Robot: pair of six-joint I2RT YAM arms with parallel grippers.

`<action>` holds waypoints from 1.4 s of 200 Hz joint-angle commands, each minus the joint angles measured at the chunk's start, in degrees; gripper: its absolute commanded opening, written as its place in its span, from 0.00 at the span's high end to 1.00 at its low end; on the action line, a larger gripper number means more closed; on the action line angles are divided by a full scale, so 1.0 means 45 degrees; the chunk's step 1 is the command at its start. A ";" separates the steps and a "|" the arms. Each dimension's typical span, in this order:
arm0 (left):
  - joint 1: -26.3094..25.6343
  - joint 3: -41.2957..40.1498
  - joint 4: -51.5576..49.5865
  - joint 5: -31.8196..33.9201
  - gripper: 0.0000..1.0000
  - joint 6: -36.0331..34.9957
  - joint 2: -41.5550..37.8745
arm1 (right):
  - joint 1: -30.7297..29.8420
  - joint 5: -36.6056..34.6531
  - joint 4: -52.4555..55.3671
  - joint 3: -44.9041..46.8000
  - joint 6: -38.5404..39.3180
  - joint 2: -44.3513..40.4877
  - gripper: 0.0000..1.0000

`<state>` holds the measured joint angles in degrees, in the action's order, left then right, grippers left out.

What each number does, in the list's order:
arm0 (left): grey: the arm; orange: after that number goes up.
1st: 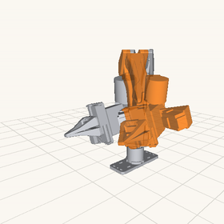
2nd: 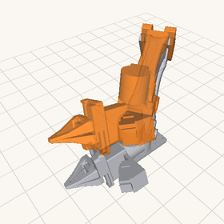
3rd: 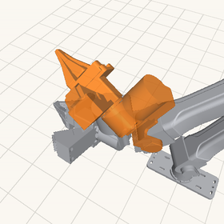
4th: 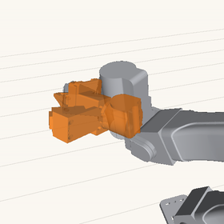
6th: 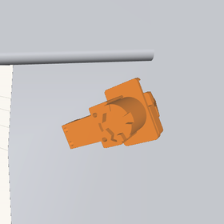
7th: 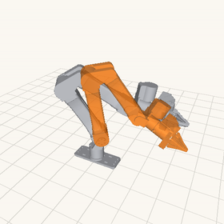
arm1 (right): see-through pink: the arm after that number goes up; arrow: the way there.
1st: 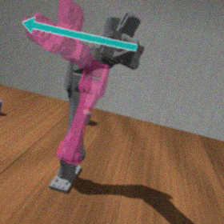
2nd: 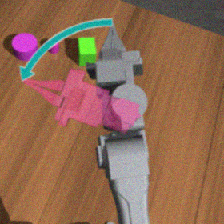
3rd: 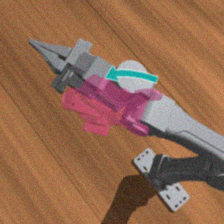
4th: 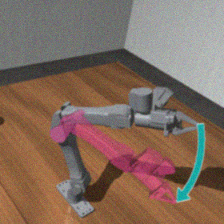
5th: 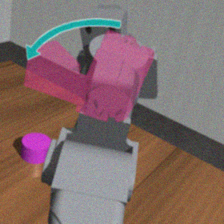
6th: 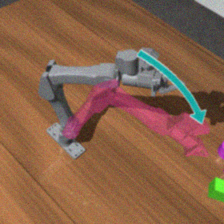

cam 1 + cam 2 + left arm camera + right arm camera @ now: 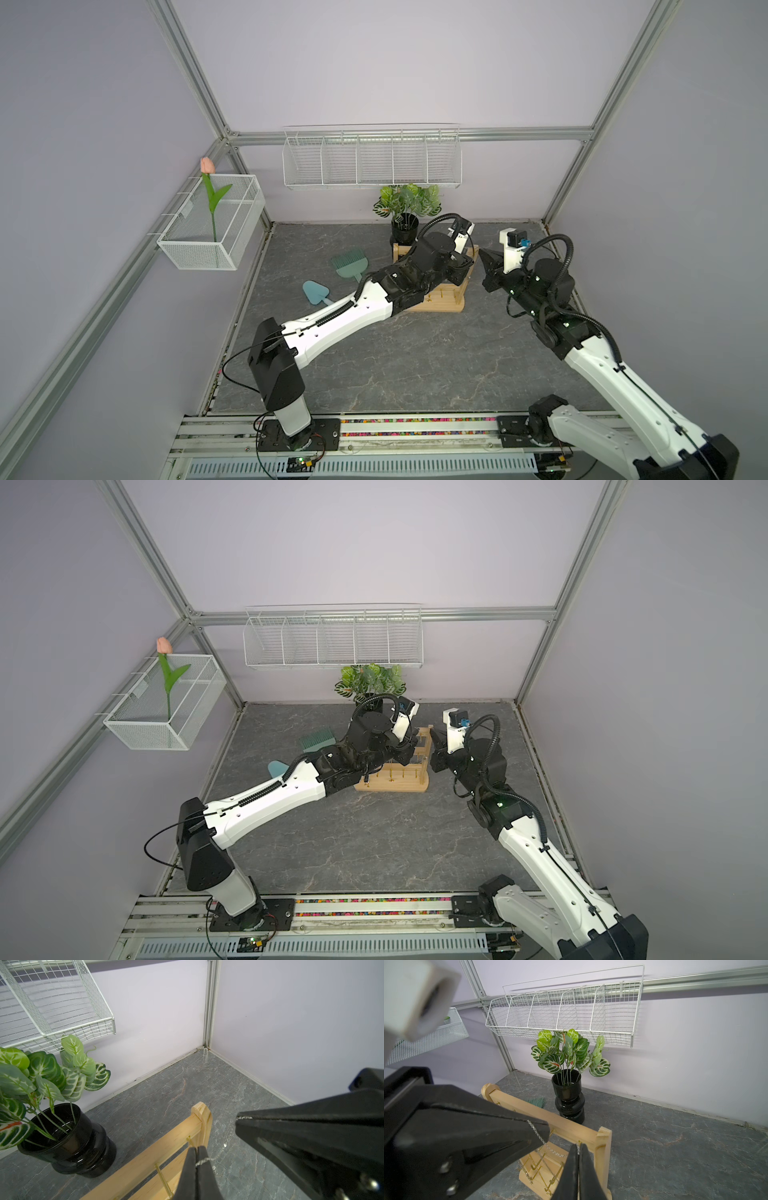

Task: Hang the necklace on the jewelry display stand
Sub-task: Hang the necklace on the stand.

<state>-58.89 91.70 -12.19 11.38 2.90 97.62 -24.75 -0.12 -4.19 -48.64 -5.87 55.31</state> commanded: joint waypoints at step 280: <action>0.0353 0.1772 -0.1432 0.0070 0.93 -0.0232 0.1789 | 0.0072 -0.0189 -0.0185 0.1297 -0.0212 0.0404 0.93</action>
<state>-57.28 97.45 -17.02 12.01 2.70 103.98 -24.73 -0.21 -4.54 -44.23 -6.31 58.11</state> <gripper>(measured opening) 0.051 0.068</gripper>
